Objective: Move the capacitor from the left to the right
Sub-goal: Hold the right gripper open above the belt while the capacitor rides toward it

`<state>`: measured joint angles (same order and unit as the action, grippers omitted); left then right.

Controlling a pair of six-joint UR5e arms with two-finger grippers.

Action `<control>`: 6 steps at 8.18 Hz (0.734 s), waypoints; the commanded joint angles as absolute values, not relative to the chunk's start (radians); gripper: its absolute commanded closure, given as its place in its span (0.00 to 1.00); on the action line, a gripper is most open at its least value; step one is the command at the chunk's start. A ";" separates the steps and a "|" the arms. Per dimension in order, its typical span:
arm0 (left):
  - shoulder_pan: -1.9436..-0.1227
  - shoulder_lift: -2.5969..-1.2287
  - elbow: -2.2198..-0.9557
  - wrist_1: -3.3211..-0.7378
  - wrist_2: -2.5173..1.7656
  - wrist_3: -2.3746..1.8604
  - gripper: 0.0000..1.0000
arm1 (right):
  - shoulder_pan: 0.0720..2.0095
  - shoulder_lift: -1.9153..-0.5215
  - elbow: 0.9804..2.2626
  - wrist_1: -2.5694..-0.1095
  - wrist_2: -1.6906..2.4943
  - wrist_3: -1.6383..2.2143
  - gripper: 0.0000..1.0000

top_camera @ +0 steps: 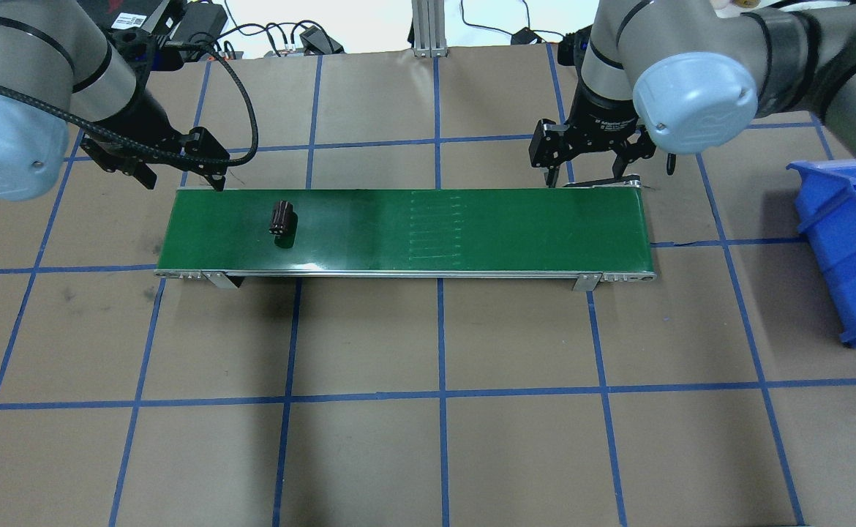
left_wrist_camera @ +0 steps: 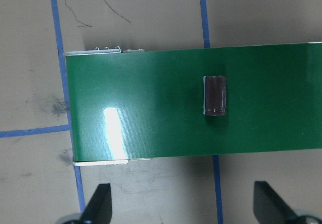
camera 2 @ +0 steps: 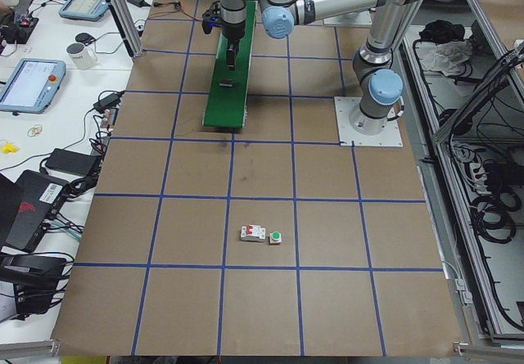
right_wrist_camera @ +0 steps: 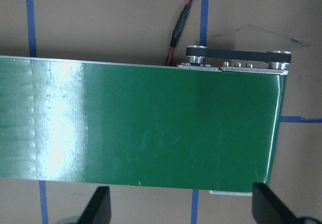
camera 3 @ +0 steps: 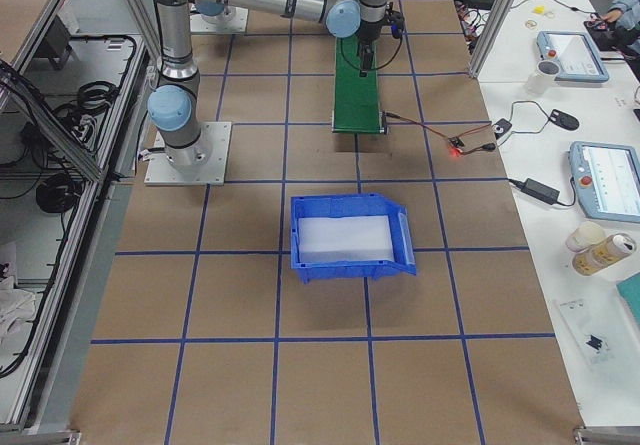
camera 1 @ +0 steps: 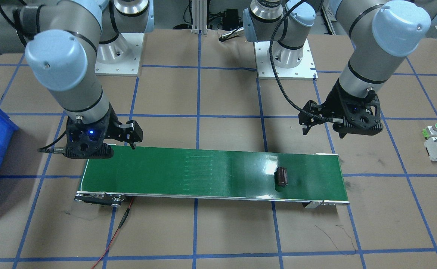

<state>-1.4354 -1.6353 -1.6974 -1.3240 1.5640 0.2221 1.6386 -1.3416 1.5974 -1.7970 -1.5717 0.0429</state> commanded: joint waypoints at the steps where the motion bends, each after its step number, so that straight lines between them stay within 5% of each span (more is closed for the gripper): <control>1: -1.448 -1.640 -1.701 -1.324 1.562 0.141 0.00 | 1.635 -1.289 1.664 -1.891 -1.563 0.061 0.00; 6: -1.479 -1.646 -1.706 -1.345 1.569 0.129 0.00 | 1.552 -1.287 1.726 -1.937 -1.417 0.022 0.00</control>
<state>-1.4594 -1.6440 -1.7023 -1.3438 1.5662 0.1300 1.5704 -1.2847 1.7068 -1.9107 -1.4422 0.0407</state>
